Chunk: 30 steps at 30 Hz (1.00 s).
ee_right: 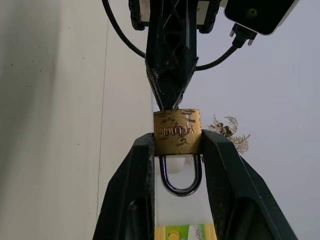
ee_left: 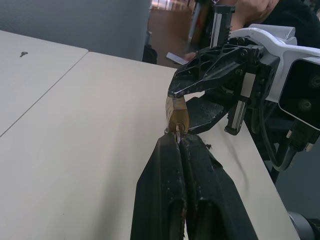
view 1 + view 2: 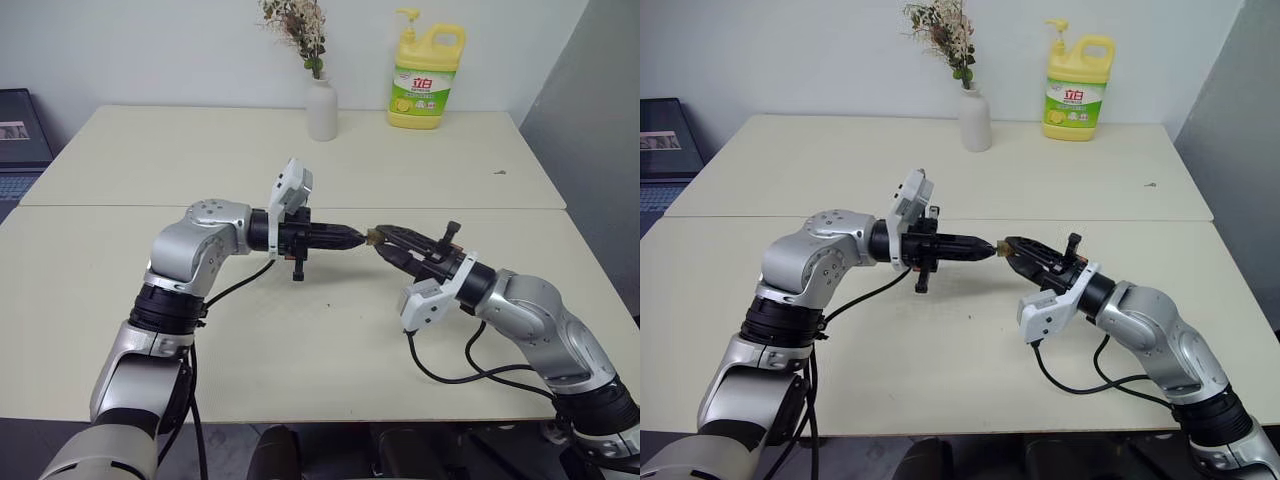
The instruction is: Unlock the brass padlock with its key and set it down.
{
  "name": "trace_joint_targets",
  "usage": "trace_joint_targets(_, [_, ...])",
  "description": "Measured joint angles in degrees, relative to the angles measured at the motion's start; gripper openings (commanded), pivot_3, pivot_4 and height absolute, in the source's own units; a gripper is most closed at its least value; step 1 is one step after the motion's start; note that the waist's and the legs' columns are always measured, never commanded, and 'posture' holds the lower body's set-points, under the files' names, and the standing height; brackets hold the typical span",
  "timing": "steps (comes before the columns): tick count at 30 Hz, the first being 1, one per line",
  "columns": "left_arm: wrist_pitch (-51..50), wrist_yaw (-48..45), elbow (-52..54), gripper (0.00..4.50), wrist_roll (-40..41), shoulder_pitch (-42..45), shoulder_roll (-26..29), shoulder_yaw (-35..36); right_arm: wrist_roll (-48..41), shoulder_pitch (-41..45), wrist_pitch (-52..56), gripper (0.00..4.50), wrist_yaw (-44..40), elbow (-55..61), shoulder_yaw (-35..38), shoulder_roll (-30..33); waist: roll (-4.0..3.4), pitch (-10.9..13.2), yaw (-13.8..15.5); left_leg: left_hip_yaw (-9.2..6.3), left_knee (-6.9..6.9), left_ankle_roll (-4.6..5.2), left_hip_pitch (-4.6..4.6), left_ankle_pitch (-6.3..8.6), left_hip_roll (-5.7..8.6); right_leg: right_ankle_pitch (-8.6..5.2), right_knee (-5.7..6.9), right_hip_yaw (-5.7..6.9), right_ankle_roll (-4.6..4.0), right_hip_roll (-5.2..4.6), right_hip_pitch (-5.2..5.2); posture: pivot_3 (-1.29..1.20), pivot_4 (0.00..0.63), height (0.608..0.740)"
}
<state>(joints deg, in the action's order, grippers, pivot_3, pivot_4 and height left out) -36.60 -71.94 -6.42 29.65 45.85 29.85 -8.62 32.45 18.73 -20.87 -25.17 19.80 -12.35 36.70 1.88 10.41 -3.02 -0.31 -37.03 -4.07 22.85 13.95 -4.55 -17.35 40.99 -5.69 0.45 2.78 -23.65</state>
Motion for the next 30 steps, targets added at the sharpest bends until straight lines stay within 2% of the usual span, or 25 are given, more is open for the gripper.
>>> trace_joint_targets(12, [5.8,-1.4,0.0,0.00,-3.1,-0.8,0.1,-0.1,-1.2,0.4,0.4,0.94,-1.6,-0.6,0.0,-1.2,0.00,0.0,0.0,-0.02,0.00,0.00,0.00,0.00,0.00,0.00,0.00,0.01,0.00,0.00,0.01,0.00,0.150,0.740])
trace_joint_targets(20, [24.2,-2.9,0.2,0.00,-9.6,-3.1,0.1,-0.1,-4.5,0.3,2.7,0.94,-3.8,-0.2,-0.1,-2.9,0.00,0.0,0.1,-0.02,0.00,0.00,-0.03,0.00,0.00,0.01,-0.01,0.01,-0.01,0.00,0.06,0.00,0.150,0.740])
trace_joint_targets(30, [34.4,-3.2,-0.7,0.00,-13.5,-3.5,-0.3,-0.1,-5.6,0.3,3.7,0.94,-4.6,0.2,0.0,-3.1,0.00,0.0,0.1,-0.02,0.00,0.00,-0.04,0.00,0.00,0.00,-0.02,0.02,-0.01,0.00,0.07,0.00,0.150,0.740])
